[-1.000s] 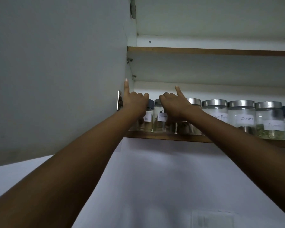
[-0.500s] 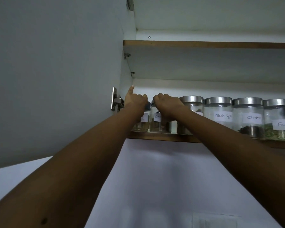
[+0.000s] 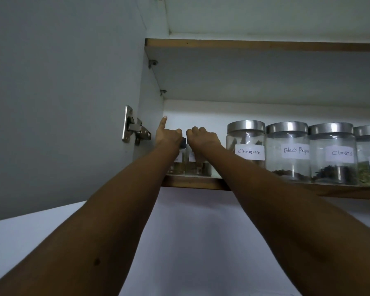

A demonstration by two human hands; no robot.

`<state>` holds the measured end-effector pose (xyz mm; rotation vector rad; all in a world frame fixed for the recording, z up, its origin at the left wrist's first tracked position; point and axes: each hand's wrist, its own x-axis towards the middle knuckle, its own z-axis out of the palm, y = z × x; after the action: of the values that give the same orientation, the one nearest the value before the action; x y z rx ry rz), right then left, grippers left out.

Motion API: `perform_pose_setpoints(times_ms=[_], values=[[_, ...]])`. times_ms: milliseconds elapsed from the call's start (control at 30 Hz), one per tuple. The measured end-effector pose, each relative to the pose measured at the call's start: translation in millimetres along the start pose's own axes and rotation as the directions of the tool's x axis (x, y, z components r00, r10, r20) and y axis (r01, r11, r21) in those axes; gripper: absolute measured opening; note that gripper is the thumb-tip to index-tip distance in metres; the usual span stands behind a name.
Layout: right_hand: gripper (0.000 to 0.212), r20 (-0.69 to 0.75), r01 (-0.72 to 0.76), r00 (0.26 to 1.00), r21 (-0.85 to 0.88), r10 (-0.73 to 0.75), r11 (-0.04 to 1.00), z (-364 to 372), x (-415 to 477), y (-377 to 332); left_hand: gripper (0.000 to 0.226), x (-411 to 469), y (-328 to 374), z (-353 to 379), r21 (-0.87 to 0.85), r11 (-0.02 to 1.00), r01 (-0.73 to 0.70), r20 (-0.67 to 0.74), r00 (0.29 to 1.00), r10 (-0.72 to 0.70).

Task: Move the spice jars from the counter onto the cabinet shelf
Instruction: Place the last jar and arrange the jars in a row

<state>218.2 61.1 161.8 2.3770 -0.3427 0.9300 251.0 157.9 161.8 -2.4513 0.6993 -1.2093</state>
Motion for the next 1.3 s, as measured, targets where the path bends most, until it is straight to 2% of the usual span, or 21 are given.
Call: perform_pose_setpoints(times_ms=[167,333,467,633,733,933,1067,1200,1300], values=[[0.074,0.02,0.002,1.0,0.004,-0.002,1.0,9.7,10.9,-0.4,0.046,14.3,2.7,15.2,-0.046,0.999,0.012,-0.002,1.0,-0.012],[0.071,0.047,-0.001,0.999,-0.014,0.001,1.0,12.8,22.5,-3.2,0.047,26.3,2.5,26.8,-0.121,0.992,0.029,-0.018,0.999,-0.032],[0.076,0.072,0.007,0.997,-0.033,-0.005,0.999,15.7,28.4,-2.4,0.049,32.7,-2.4,28.7,-0.219,0.975,0.039,0.039,0.999,-0.031],[0.067,0.058,0.025,0.998,-0.007,-0.024,1.0,19.6,31.8,1.9,0.054,36.7,-5.4,37.0,-0.279,0.959,0.042,0.1,0.995,-0.014],[0.063,0.046,0.028,0.999,0.012,-0.028,1.0,24.6,35.0,3.2,0.056,43.3,-5.6,50.9,-0.323,0.945,0.051,0.074,0.997,-0.029],[0.051,0.034,0.006,0.999,0.093,-0.009,0.996,31.8,38.3,4.0,0.062,49.1,-4.2,64.8,-0.349,0.935,0.059,0.041,0.998,-0.048],[0.051,0.07,-0.024,0.997,0.163,0.012,0.986,32.5,40.2,1.6,0.067,47.0,-0.2,65.6,-0.314,0.945,0.089,0.05,0.996,-0.077],[0.05,0.07,-0.042,0.997,0.194,0.029,0.98,31.1,36.3,-0.9,0.081,44.1,1.5,65.3,-0.291,0.95,0.112,0.064,0.993,-0.098],[0.046,0.032,-0.051,0.998,0.18,0.046,0.982,31.4,34.7,-2.1,0.075,43.1,3.4,59.1,-0.308,0.944,0.119,0.014,0.993,-0.121]])
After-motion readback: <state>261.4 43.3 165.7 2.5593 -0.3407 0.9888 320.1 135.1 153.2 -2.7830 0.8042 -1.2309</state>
